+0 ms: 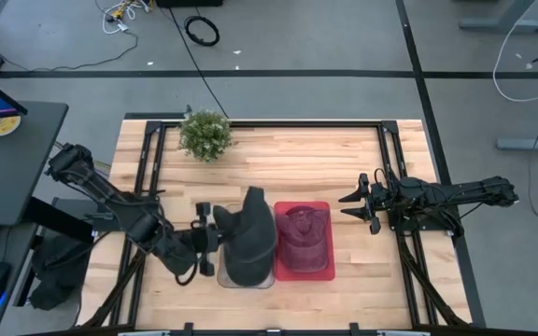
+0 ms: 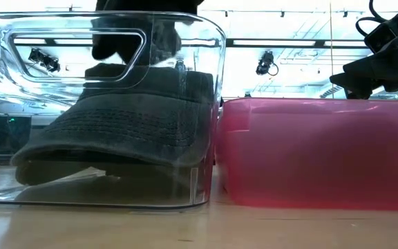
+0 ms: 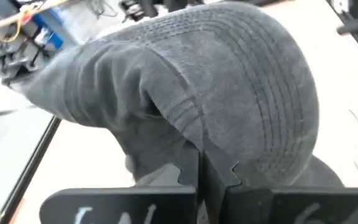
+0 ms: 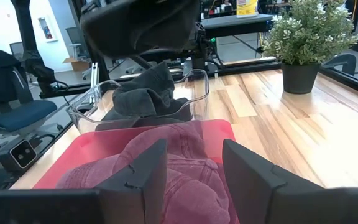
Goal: Pick & Place hat
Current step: Put the black cap into the transparent bin
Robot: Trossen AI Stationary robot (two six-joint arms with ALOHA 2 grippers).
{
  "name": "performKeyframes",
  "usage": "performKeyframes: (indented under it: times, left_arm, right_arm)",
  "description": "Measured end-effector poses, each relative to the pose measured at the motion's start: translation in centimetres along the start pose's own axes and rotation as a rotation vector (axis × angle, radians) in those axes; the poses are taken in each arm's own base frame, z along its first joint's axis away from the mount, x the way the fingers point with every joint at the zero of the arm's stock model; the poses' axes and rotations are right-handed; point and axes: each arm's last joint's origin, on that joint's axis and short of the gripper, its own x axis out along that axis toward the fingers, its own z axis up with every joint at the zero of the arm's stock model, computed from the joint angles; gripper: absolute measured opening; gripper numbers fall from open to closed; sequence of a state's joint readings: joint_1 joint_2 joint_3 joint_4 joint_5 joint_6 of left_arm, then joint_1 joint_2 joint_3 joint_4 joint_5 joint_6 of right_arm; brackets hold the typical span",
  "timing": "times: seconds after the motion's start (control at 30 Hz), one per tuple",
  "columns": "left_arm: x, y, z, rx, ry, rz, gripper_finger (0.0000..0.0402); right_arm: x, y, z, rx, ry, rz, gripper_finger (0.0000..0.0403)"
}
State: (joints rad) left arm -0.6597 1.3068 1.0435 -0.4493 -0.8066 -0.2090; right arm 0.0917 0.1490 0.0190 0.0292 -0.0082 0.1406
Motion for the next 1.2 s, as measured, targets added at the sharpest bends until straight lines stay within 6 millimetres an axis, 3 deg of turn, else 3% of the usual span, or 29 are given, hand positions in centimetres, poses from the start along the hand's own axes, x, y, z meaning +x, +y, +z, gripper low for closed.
performKeyframes:
  times: [0.5,0.8,1.0,1.2]
  left_arm:
    - [0.6,-2.0,-0.3,-0.035,0.056,-0.267,0.0002]
    - [4.6,-3.9,-2.1,0.057,0.185,-0.326,0.0002]
    - [7.2,-4.0,-3.4,-0.015,0.316,-0.369,0.0002]
    - [7.9,-3.5,-4.1,-0.094,0.423,-0.375,0.0002]
  right_arm:
    - [0.0,0.0,0.0,0.000,0.000,-0.001,0.0160]
    - [0.0,0.0,0.0,0.000,0.000,0.000,0.0160]
    - [0.0,0.0,0.0,0.000,0.000,0.000,0.0160]
    - [0.0,0.0,0.0,0.000,0.000,-0.001,0.0160]
